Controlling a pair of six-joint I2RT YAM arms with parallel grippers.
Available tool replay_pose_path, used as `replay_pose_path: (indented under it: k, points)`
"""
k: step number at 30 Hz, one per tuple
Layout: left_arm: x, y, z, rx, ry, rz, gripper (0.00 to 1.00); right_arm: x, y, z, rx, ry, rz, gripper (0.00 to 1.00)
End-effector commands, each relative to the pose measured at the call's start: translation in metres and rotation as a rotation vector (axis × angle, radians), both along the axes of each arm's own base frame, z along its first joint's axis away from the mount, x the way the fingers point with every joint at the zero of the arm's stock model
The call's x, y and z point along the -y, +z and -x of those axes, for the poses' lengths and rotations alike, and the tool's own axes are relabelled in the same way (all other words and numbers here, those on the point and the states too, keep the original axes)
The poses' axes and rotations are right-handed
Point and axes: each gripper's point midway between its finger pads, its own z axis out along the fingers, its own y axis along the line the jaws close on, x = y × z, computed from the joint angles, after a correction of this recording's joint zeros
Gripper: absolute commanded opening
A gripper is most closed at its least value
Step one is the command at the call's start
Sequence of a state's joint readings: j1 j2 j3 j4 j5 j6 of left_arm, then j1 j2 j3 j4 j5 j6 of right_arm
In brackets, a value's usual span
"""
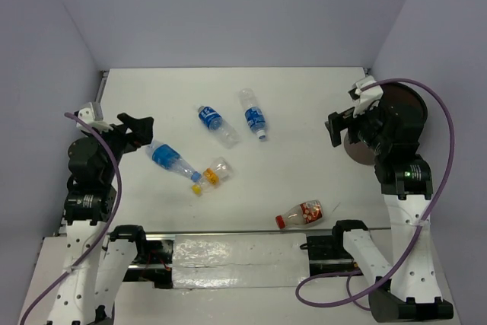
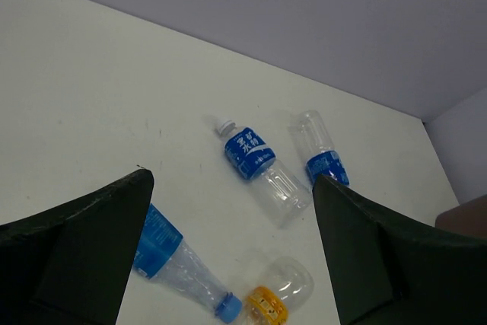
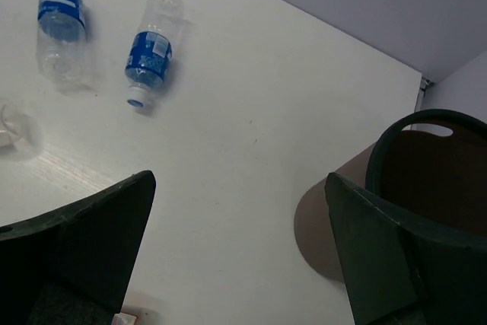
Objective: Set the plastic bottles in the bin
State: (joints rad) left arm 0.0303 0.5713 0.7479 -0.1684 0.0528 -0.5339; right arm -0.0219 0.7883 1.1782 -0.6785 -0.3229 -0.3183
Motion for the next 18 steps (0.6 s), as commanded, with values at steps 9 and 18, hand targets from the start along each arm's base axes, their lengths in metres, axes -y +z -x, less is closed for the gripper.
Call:
replay_pose_path:
  k: [9, 18]
  points:
    - [0.020, -0.009, 0.021, -0.128, -0.089, 0.081, 1.00, -0.039, -0.049, 0.056, 0.004, 0.536, 0.376, 1.00]
    - [0.032, -0.041, 0.038, -0.201, -0.130, 0.176, 0.99, -0.042, -0.154, 0.103, -0.410, 0.971, 0.496, 0.96]
